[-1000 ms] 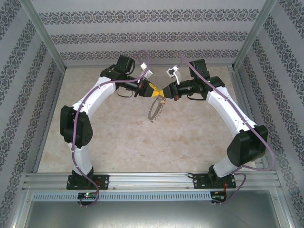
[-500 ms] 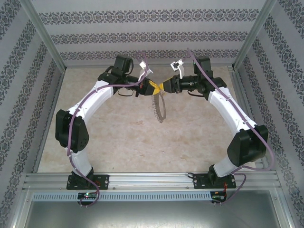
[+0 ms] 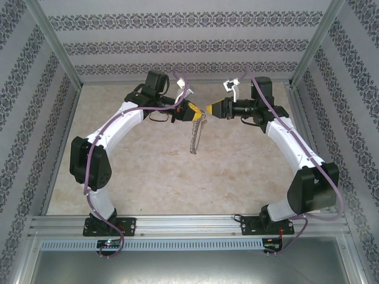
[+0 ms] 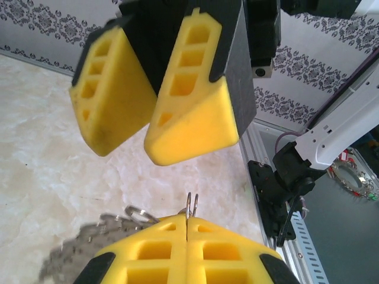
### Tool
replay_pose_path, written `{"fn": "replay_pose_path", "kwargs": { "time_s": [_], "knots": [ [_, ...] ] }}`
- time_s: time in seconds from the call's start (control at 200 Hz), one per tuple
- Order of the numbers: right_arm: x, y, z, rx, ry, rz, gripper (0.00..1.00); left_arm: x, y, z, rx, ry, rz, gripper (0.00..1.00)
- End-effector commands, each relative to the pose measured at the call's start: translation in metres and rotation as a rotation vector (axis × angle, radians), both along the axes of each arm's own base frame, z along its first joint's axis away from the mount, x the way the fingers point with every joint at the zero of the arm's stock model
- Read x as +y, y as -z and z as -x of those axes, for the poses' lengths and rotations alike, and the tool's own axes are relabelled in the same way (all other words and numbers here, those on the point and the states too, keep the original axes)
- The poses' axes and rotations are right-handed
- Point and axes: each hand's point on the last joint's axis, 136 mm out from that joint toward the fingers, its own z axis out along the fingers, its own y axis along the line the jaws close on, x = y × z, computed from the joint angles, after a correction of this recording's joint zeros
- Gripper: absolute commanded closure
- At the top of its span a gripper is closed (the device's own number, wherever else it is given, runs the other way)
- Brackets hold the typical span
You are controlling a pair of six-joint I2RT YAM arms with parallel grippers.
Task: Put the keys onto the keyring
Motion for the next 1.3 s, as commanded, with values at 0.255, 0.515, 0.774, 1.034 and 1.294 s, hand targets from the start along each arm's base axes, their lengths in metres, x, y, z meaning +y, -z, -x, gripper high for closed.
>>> {"fn": "replay_pose_path", "kwargs": {
  "time_s": [0.255,0.515,0.774,1.034,1.294],
  "knots": [
    [0.001,-0.015,0.032,-0.051,-0.063,-0.074,0.62,-0.001,-0.018,0.002,-0.067,0.009,0.021,1.0],
    [0.012,-0.008,0.039,-0.036,-0.113,-0.089,0.64,-0.001,-0.02,0.001,-0.068,0.006,0.02,1.0],
    [0.022,-0.003,0.039,-0.026,-0.134,-0.089,0.65,-0.001,-0.02,0.001,-0.066,0.007,0.023,1.0],
    [0.026,0.001,0.033,-0.017,-0.133,-0.089,0.7,-0.002,-0.022,0.0,-0.07,0.003,0.025,1.0],
    [0.027,0.008,0.033,-0.002,-0.129,-0.083,0.62,-0.001,-0.022,0.0,-0.069,0.002,0.027,1.0]
  ]
}}
